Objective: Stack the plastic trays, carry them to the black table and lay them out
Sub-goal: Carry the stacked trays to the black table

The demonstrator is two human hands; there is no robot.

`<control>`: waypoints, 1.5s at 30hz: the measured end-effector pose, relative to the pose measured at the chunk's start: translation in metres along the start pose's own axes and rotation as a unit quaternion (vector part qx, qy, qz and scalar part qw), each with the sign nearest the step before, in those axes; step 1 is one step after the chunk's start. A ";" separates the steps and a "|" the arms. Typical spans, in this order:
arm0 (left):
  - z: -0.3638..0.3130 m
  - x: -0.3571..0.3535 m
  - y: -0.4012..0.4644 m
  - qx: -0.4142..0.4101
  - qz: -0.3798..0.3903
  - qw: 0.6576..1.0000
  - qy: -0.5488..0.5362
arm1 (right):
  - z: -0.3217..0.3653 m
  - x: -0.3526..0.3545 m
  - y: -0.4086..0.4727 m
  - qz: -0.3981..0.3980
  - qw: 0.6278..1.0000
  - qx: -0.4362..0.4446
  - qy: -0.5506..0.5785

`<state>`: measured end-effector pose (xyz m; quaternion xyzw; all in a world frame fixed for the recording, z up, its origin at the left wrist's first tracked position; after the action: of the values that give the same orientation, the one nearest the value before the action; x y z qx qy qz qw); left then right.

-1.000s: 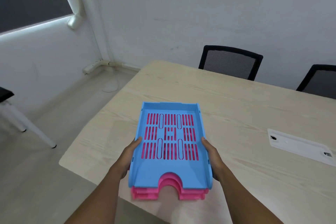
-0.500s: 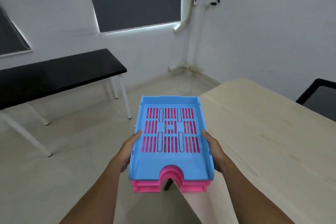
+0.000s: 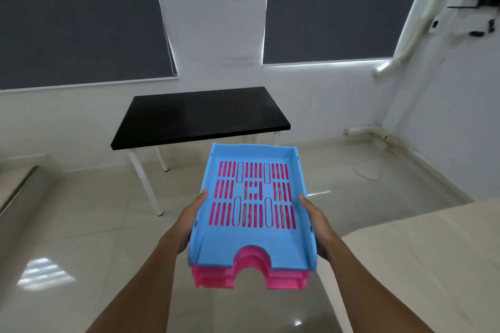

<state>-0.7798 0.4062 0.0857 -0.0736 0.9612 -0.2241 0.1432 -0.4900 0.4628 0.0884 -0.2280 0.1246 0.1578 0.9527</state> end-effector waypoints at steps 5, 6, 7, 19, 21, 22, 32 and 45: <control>-0.031 0.038 0.056 -0.016 -0.036 0.999 -0.004 | 0.018 -0.030 0.092 0.038 0.999 -0.016 0.012; -0.038 0.044 0.070 -0.019 -0.043 0.999 -0.002 | 0.023 -0.034 0.112 0.044 0.999 -0.018 0.012; -0.046 0.050 0.085 -0.023 -0.050 0.998 -0.001 | 0.028 -0.039 0.133 0.051 0.998 -0.020 0.010; -0.161 0.109 0.246 -0.060 -0.091 0.994 -0.027 | 0.131 -0.104 0.358 0.123 0.991 -0.021 -0.046; -0.180 0.125 0.274 -0.064 -0.094 0.993 -0.029 | 0.142 -0.118 0.394 0.125 0.991 -0.026 -0.048; -0.189 0.135 0.289 -0.064 -0.100 0.993 -0.029 | 0.147 -0.126 0.412 0.125 0.990 -0.028 -0.051; -0.280 0.227 0.429 -0.047 -0.103 0.993 -0.034 | 0.182 -0.199 0.567 0.105 0.994 -0.030 -0.028; -0.335 0.284 0.576 0.007 -0.100 0.991 -0.088 | 0.212 -0.234 0.748 0.091 0.993 -0.050 -0.058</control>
<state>-1.1967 0.9975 0.0443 -0.1875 0.9311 -0.2367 0.2044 -0.9373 1.1395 0.0487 -0.2531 0.0814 0.2628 0.9275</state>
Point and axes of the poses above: each hand's wrist, its own y-axis towards the middle knuckle, its own x-axis out of the back of the hand, z = x × y, the point moved 6 cm from there along y, towards the middle knuckle, and after that the axes turned 1 degree about x, right-handed, at the moved point
